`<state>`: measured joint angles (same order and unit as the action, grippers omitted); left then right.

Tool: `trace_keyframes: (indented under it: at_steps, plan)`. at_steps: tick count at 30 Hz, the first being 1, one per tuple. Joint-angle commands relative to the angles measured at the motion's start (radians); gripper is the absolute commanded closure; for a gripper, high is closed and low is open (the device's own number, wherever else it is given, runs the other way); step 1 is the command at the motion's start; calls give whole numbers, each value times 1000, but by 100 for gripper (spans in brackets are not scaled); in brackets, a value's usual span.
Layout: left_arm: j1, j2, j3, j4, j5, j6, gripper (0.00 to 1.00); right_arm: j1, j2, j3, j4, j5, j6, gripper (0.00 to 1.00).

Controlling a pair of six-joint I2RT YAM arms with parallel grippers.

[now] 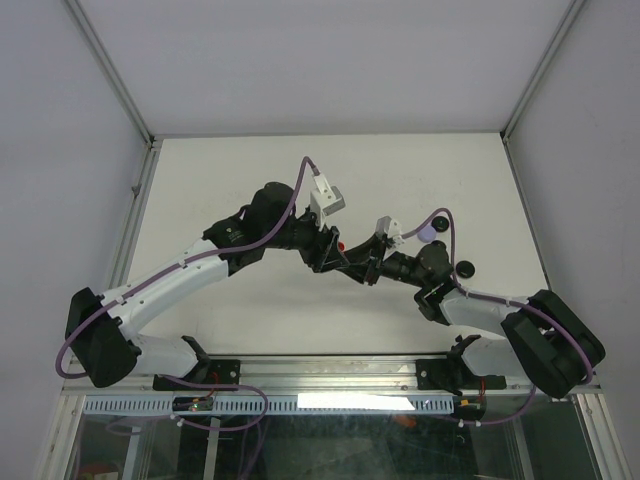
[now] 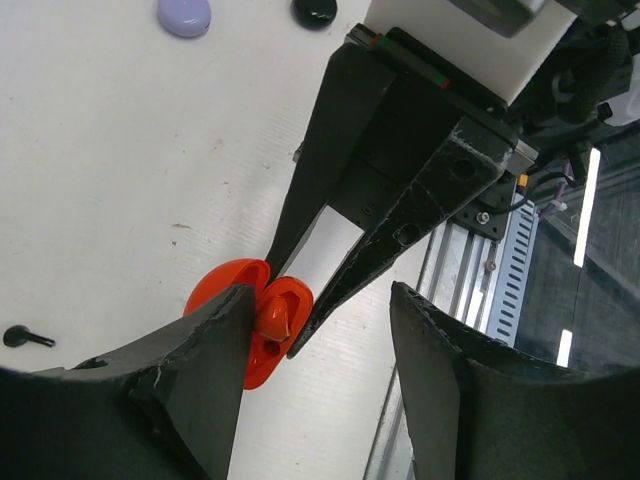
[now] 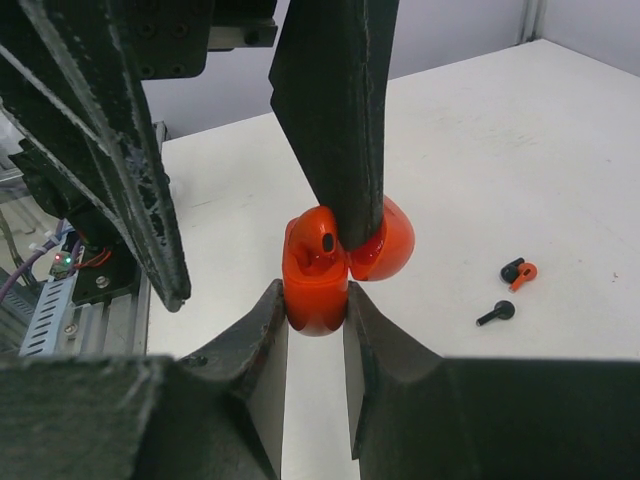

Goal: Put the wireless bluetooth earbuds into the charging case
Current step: Place the earbud in the charging case.

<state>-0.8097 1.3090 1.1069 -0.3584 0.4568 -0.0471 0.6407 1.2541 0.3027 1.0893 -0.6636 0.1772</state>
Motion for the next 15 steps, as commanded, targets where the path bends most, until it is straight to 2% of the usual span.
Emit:
trace_keyframes:
  at_steps: [1,5,15]
  plan:
    - [1,-31,9,75,77,89,43,10,-4,39,121,-67,26,100]
    - [1,-49,-3,78,72,104,41,7,-7,47,122,-83,38,100]
    - [1,-81,-17,94,93,133,28,5,13,59,127,-103,58,100]
